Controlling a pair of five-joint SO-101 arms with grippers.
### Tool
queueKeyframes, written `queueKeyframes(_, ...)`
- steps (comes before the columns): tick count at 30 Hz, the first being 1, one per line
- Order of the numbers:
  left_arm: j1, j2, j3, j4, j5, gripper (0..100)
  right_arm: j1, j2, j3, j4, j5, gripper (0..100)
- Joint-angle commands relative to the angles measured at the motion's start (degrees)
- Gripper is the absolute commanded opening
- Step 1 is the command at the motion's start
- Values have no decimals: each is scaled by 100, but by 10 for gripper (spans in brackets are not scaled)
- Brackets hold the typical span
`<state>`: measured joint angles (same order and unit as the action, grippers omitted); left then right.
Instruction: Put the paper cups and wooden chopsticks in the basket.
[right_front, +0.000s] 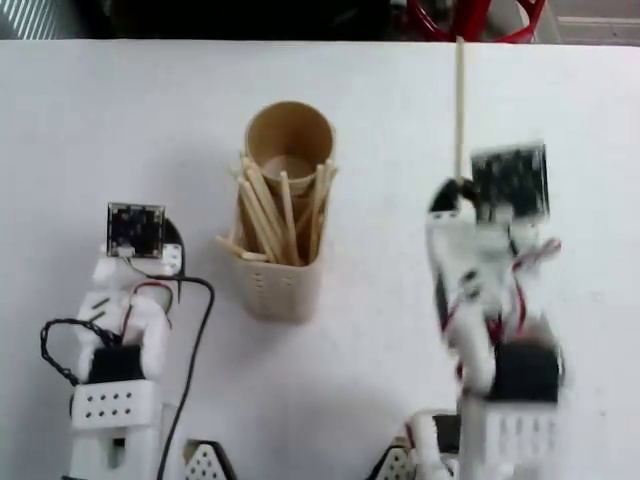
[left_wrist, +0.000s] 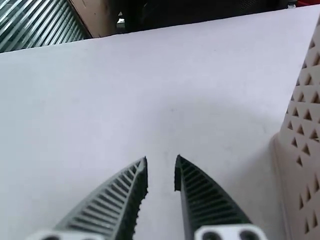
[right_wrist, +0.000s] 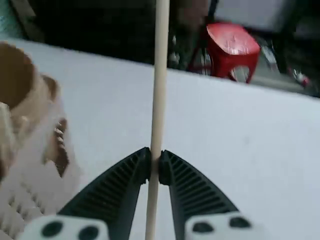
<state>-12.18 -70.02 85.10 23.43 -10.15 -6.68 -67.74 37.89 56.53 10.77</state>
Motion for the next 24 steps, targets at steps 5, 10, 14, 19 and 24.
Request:
queueKeyframes(5,110,-154,-35,-123,-62,110,-1824,-40,-519,-1771,-747,17)
queueKeyframes(10,110,-154,-35,-123,-62,110,-2721,549,-527,-3108,-167,17)
queueKeyframes(14,110,-154,-26,-123,-62,110,-3231,1130,-510,-3187,-70,17)
queueKeyframes(19,110,-154,-26,-123,-62,110,-3521,1622,-519,-3187,-70,18)
queueKeyframes(24,119,-154,-26,-123,-62,110,-3521,1481,-519,-2835,-62,38)
